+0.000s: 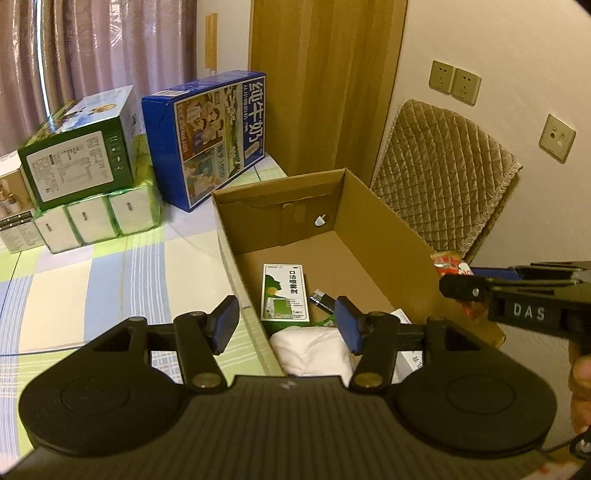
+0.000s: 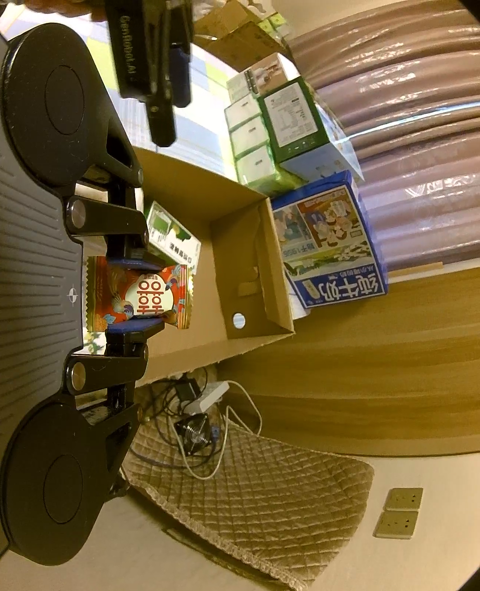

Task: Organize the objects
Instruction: 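Open the left gripper to drop the towel while right drops the candy into the box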

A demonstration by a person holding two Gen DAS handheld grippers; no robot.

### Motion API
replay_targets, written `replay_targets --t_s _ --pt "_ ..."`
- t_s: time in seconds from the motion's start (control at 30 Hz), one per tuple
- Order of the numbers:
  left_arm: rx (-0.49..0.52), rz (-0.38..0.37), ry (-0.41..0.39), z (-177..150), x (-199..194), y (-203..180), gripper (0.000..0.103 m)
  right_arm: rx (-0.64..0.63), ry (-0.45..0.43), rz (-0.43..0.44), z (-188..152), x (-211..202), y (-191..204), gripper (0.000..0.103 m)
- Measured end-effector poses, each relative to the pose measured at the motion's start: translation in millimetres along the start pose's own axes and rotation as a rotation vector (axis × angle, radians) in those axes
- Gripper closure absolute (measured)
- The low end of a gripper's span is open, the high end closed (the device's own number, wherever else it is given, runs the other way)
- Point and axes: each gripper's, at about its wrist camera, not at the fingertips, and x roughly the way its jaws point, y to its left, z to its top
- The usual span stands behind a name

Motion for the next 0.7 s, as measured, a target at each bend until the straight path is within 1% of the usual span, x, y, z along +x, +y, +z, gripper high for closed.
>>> replay_targets --t_s 0.07,0.1,0.13,0.17,0.2,0.3,0.43,0.5,0.6,0.7 --pt "-0.009 0.002 0.002 -1 0 3 0.049 0.020 -0.004 0.013 3 4 -1 0.079" --pt "-0.012 0.004 0.002 -2 -1 4 0.048 0.033 -0.007 0.025 4 6 -2 0.073" --pt "-0.015 0.005 0.002 -3 -1 5 0.048 0.051 -0.012 0.038 6 8 -3 0.058" --pt "-0.019 0.006 0.003 -4 -2 6 0.047 0.069 -0.020 0.047 8 9 -6 0.048" --pt "-0.023 0.006 0.003 -5 -3 7 0.046 0.086 -0.031 0.050 8 8 -8 0.036" --pt "-0.032 0.004 0.005 -7 -5 9 0.045 0.091 -0.049 0.042 9 1 -10 0.035" --pt "-0.055 0.000 0.010 -13 -11 12 0.044 0.050 -0.051 -0.003 3 -12 -8 0.034" --pt "-0.060 0.003 0.010 -18 -17 12 0.039 0.044 -0.049 -0.015 -3 -21 -8 0.032" --pt "-0.075 0.008 0.004 -27 -31 13 0.032 0.049 -0.046 -0.030 -14 -37 -9 0.023" --pt "-0.081 0.015 -0.004 -37 -46 11 0.025 0.058 -0.051 -0.035 -24 -56 -8 0.019"
